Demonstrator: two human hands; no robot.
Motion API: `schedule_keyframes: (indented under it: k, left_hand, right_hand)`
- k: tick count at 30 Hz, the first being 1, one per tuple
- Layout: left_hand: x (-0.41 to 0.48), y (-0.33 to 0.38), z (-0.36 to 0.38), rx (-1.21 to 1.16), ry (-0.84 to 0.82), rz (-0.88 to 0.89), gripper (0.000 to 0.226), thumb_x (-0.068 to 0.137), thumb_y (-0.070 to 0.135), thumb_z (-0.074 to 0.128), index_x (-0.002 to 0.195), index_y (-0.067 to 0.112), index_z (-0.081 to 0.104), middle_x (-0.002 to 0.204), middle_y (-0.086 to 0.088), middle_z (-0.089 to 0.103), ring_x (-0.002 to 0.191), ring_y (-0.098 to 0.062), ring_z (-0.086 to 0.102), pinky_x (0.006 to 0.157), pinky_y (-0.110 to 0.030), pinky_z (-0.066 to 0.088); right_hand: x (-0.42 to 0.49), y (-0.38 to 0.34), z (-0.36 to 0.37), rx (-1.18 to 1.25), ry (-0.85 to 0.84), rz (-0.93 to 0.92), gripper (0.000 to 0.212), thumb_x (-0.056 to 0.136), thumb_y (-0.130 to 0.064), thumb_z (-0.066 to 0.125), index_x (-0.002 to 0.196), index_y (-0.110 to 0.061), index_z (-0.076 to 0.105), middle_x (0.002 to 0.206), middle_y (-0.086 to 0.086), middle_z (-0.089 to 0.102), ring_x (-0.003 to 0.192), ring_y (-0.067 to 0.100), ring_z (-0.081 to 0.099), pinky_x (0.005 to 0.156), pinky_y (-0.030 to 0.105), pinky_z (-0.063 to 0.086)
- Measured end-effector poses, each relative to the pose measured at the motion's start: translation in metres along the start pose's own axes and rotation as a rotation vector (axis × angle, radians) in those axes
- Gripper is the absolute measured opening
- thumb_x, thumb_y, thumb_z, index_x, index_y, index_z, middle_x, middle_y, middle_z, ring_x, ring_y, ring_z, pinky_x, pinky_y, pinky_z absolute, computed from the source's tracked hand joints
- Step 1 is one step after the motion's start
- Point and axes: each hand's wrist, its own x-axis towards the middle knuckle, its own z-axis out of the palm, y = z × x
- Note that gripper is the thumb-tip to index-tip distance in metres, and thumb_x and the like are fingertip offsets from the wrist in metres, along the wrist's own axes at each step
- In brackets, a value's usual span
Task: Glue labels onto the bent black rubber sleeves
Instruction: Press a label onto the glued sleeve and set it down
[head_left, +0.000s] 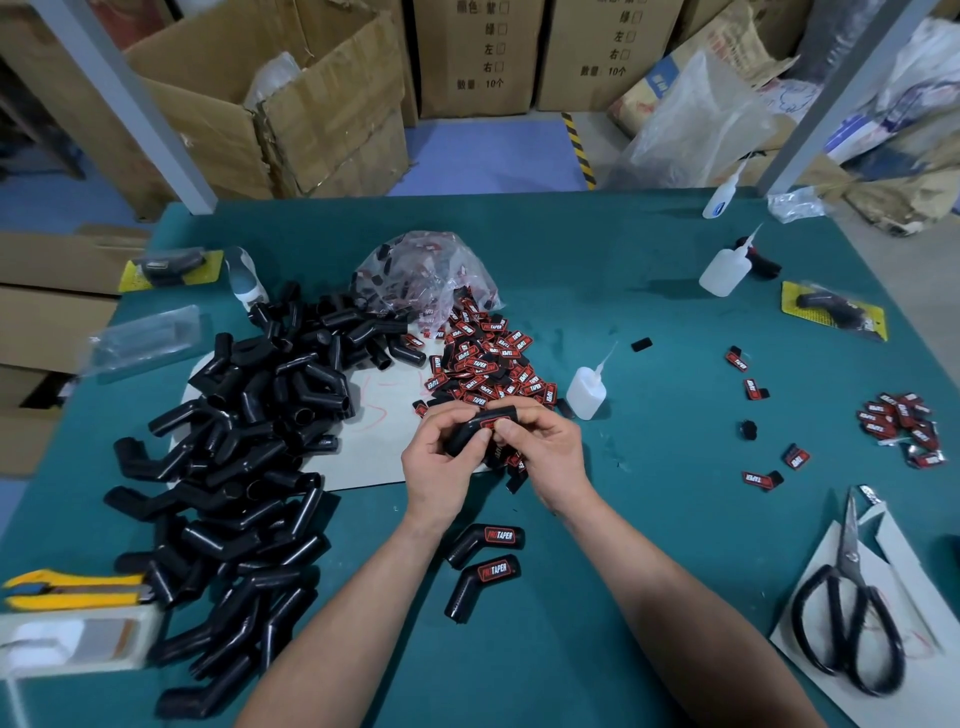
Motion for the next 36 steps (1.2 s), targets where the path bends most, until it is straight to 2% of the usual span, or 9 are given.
schedule_keyframes:
  k: [4,8,14,16,22,25,30,33,36]
  left_hand:
    - [0.0002,0.0,-0.001,-0.015,-0.019,0.009,0.036,0.082,0.005,0.076,0.097,0.037,0.073,0.106,0.003,0.069,0.101,-0.016,0.067,0.092,-0.025,0.052]
    - [-0.0003,0.0004,-0.0015,-0.019,-0.026,0.009,0.027,0.082,0.014,0.077,0.097,0.036,0.073,0.106,0.002,0.07,0.101,-0.015,0.067,0.092,-0.024,0.052]
    - [0.0002,-0.0016,-0.0017,-0.024,-0.035,0.019,0.027,0.082,0.013,0.077,0.097,0.035,0.073,0.106,0.003,0.069,0.101,-0.016,0.067,0.092,-0.025,0.052]
    - [0.0004,-0.0029,-0.0016,-0.028,-0.03,0.009,0.027,0.082,0.012,0.077,0.097,0.034,0.073,0.106,-0.002,0.069,0.101,-0.019,0.067,0.093,-0.027,0.052]
    - [0.001,-0.0062,-0.0015,-0.018,-0.037,-0.017,0.026,0.082,-0.004,0.074,0.098,0.017,0.07,0.107,-0.011,0.068,0.101,-0.018,0.067,0.093,-0.026,0.052]
    - [0.0007,-0.0062,-0.0016,-0.02,-0.041,-0.012,0.025,0.082,-0.003,0.074,0.098,0.016,0.069,0.107,-0.009,0.068,0.101,-0.017,0.067,0.093,-0.025,0.052]
    - [0.0013,-0.0031,-0.0028,-0.068,-0.025,-0.014,0.018,0.083,0.015,0.077,0.095,0.029,0.072,0.104,-0.002,0.071,0.1,-0.017,0.067,0.091,-0.025,0.052]
    - [0.0027,-0.0042,-0.0037,-0.068,0.005,-0.032,0.012,0.083,0.019,0.076,0.091,0.027,0.072,0.101,0.001,0.072,0.097,-0.014,0.067,0.09,-0.024,0.052]
    - [0.003,-0.0048,-0.0043,-0.057,0.009,-0.041,0.016,0.083,0.018,0.076,0.09,0.033,0.073,0.1,0.001,0.072,0.096,-0.015,0.067,0.09,-0.024,0.052]
  right_hand:
    - [0.0004,-0.0012,0.0001,0.044,-0.021,0.018,0.006,0.078,-0.007,0.078,0.075,-0.011,0.076,0.104,0.011,0.074,0.086,0.019,0.067,0.073,0.026,0.055]
    - [0.0006,-0.0033,0.0004,0.065,-0.029,0.038,0.004,0.075,-0.013,0.08,0.074,-0.013,0.076,0.103,0.011,0.074,0.08,0.021,0.064,0.072,0.027,0.055]
    - [0.0,-0.0065,0.0033,0.088,-0.026,0.051,0.016,0.079,0.001,0.072,0.073,-0.013,0.076,0.101,0.009,0.074,0.072,0.018,0.061,0.07,0.025,0.053]
    - [-0.0009,-0.0071,0.0045,0.104,-0.024,0.06,0.019,0.081,0.003,0.067,0.074,-0.012,0.076,0.103,0.01,0.073,0.07,0.016,0.061,0.07,0.024,0.053]
    - [-0.001,-0.0038,0.0034,0.093,0.018,0.053,0.021,0.089,0.014,0.061,0.081,0.0,0.074,0.109,0.02,0.069,0.074,0.022,0.058,0.07,0.025,0.053]
    - [-0.0003,-0.0034,0.0035,0.075,0.021,0.042,0.011,0.085,0.005,0.066,0.081,0.0,0.074,0.108,0.02,0.069,0.074,0.022,0.058,0.07,0.025,0.053]
    - [-0.0015,-0.0014,0.0021,0.02,-0.012,0.018,0.011,0.083,-0.006,0.071,0.077,-0.012,0.077,0.105,0.008,0.073,0.07,0.016,0.059,0.07,0.025,0.053]
    - [-0.0027,-0.0001,0.0034,-0.037,-0.022,-0.01,0.012,0.082,-0.014,0.073,0.076,-0.004,0.07,0.104,0.004,0.074,0.068,0.012,0.06,0.069,0.023,0.052]
    - [-0.0038,0.0026,0.004,-0.08,-0.016,-0.025,0.007,0.086,-0.005,0.068,0.079,-0.003,0.067,0.104,0.002,0.075,0.072,0.01,0.062,0.07,0.022,0.053]
